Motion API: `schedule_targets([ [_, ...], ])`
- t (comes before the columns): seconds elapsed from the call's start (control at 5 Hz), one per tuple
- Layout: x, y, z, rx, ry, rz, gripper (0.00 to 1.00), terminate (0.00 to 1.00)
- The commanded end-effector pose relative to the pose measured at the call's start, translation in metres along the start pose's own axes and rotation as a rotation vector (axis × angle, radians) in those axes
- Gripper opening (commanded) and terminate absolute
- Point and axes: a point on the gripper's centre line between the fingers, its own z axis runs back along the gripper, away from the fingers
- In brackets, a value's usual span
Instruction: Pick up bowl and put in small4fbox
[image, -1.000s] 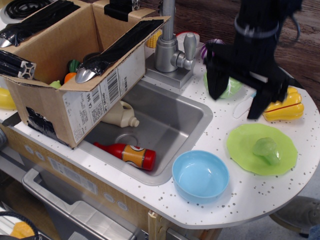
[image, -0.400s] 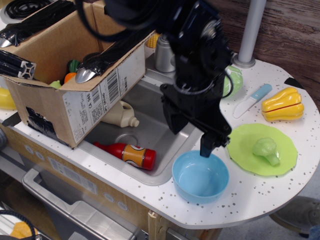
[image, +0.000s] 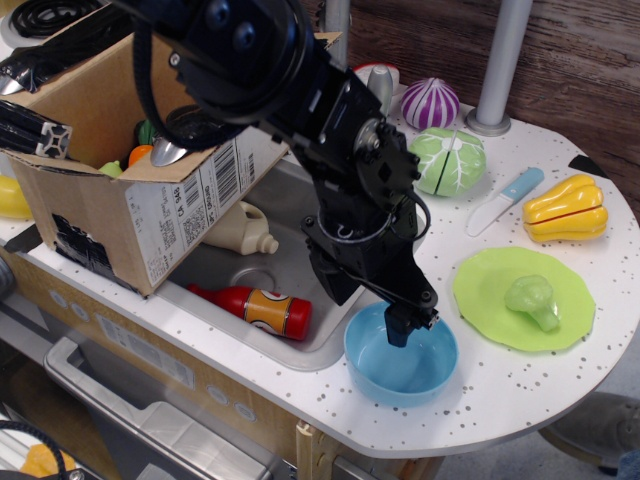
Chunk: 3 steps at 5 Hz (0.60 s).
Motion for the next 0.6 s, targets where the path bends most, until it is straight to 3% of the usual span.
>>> schedule_targets([
  [0.0,-0.001,0.003,-0.014,0.044,-0.034,0.058,0.00,0.00],
  [0.2,-0.003,0.001,-0.019,0.026,-0.045,0.073,0.00,0.00],
  [0.4,0.000,-0.005,-0.005,0.018,-0.025,0.083,0.00,0.00],
])
